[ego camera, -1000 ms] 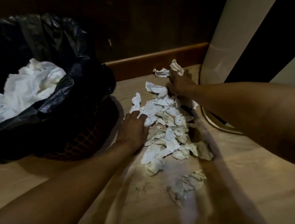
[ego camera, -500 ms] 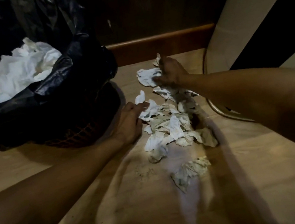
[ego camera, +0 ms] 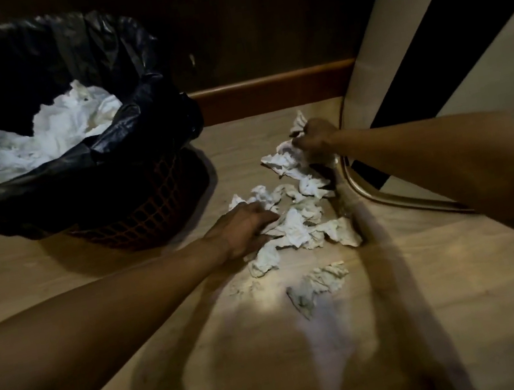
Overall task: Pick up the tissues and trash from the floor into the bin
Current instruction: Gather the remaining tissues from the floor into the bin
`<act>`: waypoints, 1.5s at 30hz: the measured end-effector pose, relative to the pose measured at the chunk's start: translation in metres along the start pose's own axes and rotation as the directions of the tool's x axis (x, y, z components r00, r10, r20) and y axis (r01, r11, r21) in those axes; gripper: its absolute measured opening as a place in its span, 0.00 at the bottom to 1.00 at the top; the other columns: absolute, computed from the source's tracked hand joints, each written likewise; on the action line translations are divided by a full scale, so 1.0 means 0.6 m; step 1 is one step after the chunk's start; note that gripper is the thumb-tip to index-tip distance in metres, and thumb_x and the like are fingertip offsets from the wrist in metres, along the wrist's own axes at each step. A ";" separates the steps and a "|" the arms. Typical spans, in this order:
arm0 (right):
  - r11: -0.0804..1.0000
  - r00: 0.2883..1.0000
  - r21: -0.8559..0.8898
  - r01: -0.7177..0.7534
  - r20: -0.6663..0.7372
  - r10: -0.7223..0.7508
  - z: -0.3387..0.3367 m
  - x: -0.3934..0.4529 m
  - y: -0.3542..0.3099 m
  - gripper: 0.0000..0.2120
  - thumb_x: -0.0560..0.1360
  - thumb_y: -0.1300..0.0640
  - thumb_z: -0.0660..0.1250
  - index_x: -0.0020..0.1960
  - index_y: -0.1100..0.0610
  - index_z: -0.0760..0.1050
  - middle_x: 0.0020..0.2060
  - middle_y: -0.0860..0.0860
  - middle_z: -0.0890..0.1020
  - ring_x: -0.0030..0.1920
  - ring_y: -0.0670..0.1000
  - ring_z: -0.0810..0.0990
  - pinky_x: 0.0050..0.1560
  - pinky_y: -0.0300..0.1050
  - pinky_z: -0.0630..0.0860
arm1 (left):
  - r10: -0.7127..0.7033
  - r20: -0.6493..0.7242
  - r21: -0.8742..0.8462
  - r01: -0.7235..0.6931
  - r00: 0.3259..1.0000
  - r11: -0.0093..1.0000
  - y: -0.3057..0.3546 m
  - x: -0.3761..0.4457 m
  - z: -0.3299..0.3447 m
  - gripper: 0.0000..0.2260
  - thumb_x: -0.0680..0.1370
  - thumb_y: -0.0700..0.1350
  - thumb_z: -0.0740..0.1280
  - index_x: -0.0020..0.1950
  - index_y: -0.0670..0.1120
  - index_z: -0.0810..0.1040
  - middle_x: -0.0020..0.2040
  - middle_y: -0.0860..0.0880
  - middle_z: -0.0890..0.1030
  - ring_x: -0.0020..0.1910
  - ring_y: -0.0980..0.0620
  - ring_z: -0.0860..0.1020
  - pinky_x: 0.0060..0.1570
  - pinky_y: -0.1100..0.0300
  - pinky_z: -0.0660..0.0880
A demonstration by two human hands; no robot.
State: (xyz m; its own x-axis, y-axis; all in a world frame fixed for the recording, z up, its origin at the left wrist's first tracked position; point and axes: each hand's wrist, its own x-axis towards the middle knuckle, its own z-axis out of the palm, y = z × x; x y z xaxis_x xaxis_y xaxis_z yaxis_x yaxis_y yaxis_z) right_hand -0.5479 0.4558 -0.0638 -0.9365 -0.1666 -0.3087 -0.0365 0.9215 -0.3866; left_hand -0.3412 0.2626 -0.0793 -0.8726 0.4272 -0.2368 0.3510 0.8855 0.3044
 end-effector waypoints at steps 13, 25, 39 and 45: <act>0.958 0.962 -0.114 0.263 -0.042 -0.269 -0.009 -0.113 -0.056 0.19 0.74 0.59 0.70 0.65 0.59 0.75 0.58 0.59 0.81 0.57 0.60 0.80 0.45 0.43 0.70 | -0.253 -0.085 -0.075 0.247 0.964 0.966 0.021 -0.081 -0.074 0.23 0.72 0.54 0.74 0.63 0.47 0.74 0.53 0.44 0.78 0.51 0.44 0.77 0.46 0.57 0.72; 0.816 0.913 -0.421 0.396 0.091 -0.397 -0.058 -0.230 0.005 0.13 0.75 0.61 0.64 0.58 0.56 0.82 0.58 0.61 0.77 0.57 0.62 0.79 0.56 0.51 0.77 | -0.145 -0.188 0.008 0.149 0.971 0.989 0.088 -0.156 -0.075 0.14 0.74 0.43 0.67 0.58 0.53 0.83 0.63 0.46 0.70 0.55 0.45 0.77 0.53 0.53 0.78; 0.565 0.773 -0.539 0.625 0.527 -0.354 0.029 -0.331 0.097 0.22 0.72 0.52 0.72 0.64 0.54 0.75 0.63 0.58 0.71 0.55 0.58 0.78 0.49 0.46 0.76 | -0.270 0.074 0.128 0.259 0.960 0.957 0.092 -0.131 0.053 0.29 0.72 0.54 0.69 0.68 0.39 0.69 0.74 0.36 0.59 0.69 0.36 0.67 0.58 0.48 0.77; 0.583 0.739 -0.488 0.650 0.584 -0.335 0.006 -0.319 0.097 0.16 0.72 0.53 0.70 0.59 0.52 0.78 0.56 0.55 0.75 0.52 0.58 0.80 0.47 0.46 0.74 | -0.200 0.031 0.118 0.196 0.979 0.974 0.072 -0.112 0.031 0.12 0.76 0.40 0.66 0.58 0.41 0.77 0.58 0.40 0.73 0.56 0.40 0.77 0.51 0.51 0.76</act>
State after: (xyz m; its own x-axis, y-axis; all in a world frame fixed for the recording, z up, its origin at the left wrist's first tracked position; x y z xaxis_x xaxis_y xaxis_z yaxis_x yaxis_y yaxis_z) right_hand -0.3697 0.5401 -0.0303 -0.4761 -0.6367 -0.6066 -0.8001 0.5999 -0.0017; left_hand -0.2613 0.2757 -0.0673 -0.9142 0.2466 -0.3217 0.2111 0.9672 0.1414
